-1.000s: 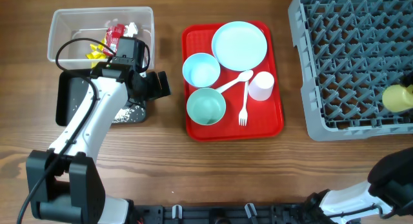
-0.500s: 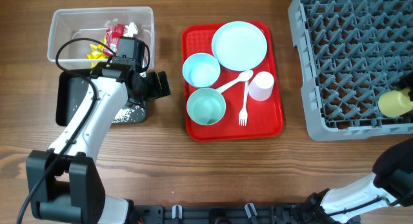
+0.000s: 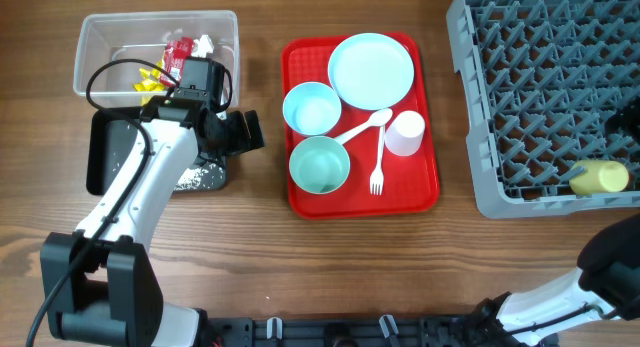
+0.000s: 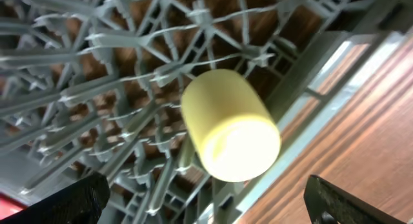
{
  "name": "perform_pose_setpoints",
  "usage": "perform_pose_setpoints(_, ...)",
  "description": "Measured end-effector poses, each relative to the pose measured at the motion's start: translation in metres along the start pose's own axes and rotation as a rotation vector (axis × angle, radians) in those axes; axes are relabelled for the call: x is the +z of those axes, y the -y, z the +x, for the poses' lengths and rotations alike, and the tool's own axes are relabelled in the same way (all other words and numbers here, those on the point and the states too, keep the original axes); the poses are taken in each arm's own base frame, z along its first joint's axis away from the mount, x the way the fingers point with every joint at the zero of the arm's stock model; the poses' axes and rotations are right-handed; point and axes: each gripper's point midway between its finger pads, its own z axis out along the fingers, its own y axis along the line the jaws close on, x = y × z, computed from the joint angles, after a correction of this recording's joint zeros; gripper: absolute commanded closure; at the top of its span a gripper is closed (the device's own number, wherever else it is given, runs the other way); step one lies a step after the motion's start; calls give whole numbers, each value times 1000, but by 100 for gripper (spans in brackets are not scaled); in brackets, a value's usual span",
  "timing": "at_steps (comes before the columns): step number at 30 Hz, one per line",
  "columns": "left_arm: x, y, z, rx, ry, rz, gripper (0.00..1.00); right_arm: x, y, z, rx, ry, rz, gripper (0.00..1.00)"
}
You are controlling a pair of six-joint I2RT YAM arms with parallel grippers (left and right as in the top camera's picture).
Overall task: Sort waste into correct bins and load items into the dishwasher rack
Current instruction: 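Carry the yellow cup into the grey rack and release it, then move the right gripper back toward the red tray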
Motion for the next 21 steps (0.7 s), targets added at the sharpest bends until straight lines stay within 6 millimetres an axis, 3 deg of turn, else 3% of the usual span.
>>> perform_pose_setpoints(3, 0, 0, 0, 0, 0, 0, 0, -12, -26, 0, -68, 16, -78, 1)
perform_pose_setpoints(5, 0, 0, 0, 0, 0, 0, 0, -32, -68, 12, -197, 47, -141, 1)
perform_pose_setpoints(6, 0, 0, 0, 0, 0, 0, 0, -46, -102, 28, -303, 69, -181, 1)
perform_pose_setpoints(8, 0, 0, 0, 0, 0, 0, 0, -63, -148, 56, -449, 96, -225, 1)
perform_pose_setpoints(12, 0, 0, 0, 0, 0, 0, 0, -73, -235, 114, -707, 144, -294, 1)
perform_pose_setpoints(13, 0, 0, 0, 0, 0, 0, 0, -71, -263, 137, -785, 154, -309, 1)
perform_pose_setpoints(15, 0, 0, 0, 0, 0, -1, 0, -56, -293, 164, -873, 149, -297, 1)
perform_pose_setpoints(18, 0, 0, 0, 0, -1, 0, 0, -23, -305, 179, -907, 91, -243, 1)
perform_pose_setpoints(21, 0, 0, 0, 0, 0, 0, 0, 27, -301, 189, -918, -27, -155, 2)
